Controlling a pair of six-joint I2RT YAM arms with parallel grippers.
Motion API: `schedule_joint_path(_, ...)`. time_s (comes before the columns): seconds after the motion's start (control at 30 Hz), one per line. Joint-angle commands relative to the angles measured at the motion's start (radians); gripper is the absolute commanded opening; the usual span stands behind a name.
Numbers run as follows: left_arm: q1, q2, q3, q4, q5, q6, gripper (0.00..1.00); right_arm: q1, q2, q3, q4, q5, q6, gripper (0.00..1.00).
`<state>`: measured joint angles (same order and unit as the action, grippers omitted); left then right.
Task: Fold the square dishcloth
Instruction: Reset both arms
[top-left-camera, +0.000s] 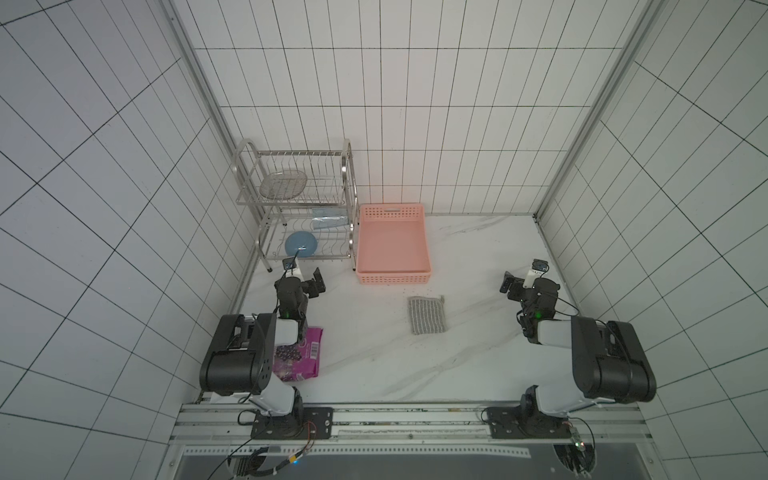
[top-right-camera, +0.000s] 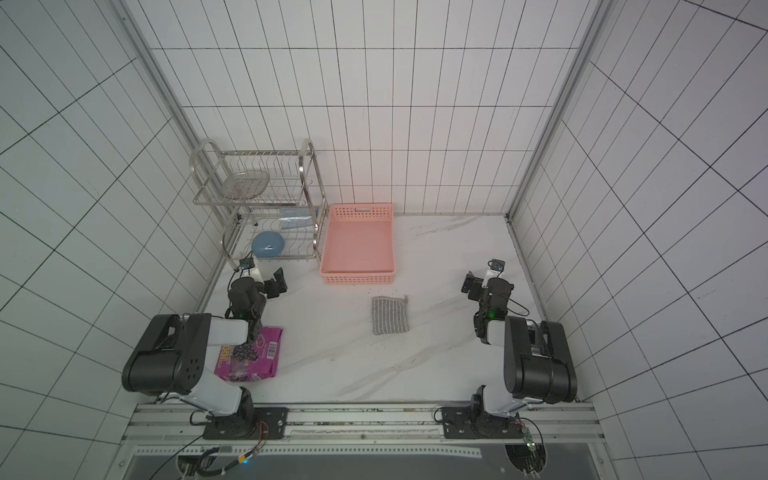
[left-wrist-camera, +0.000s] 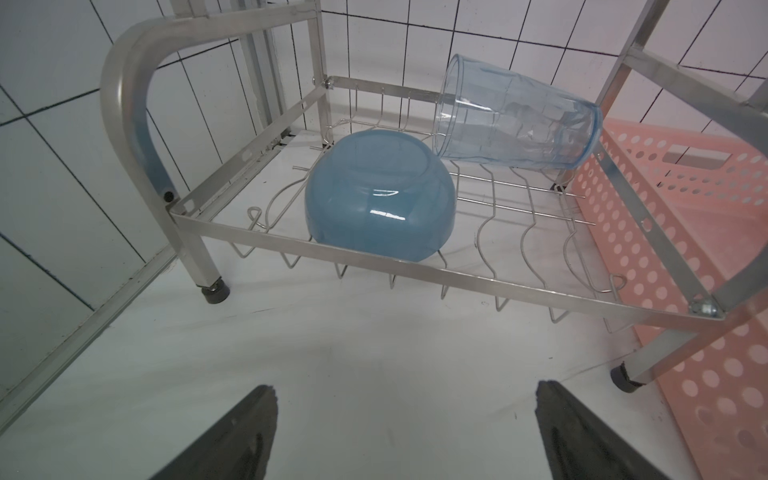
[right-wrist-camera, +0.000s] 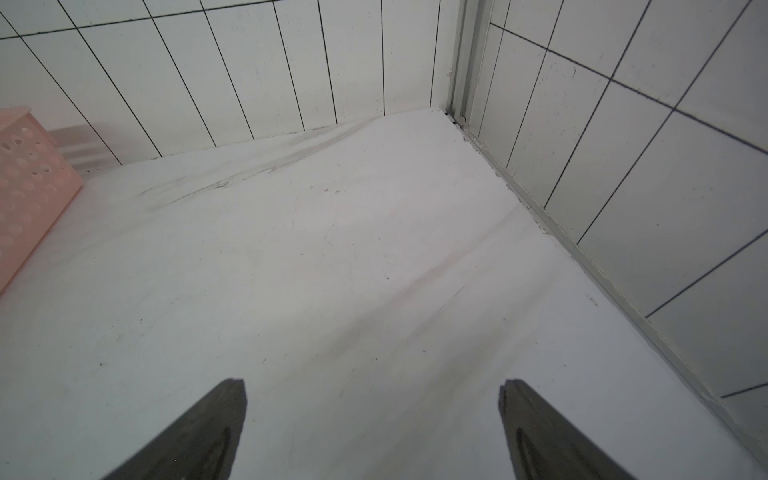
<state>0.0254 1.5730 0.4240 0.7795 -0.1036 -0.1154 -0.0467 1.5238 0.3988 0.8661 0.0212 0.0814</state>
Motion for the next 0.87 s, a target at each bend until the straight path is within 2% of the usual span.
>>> schedule_joint_path(0.0,-0.002,-0.009,0.032,-0.019,-0.017,0.014,0.98,-0.010,0.006,0.008,-0.024,-0.009,-0.008,0.99)
schedule_joint_path(0.83,-0.004,-0.016,0.033,-0.032,-0.022,0.014,0.98,-0.002,0.007,0.012,-0.031,0.006,-0.012,0.99)
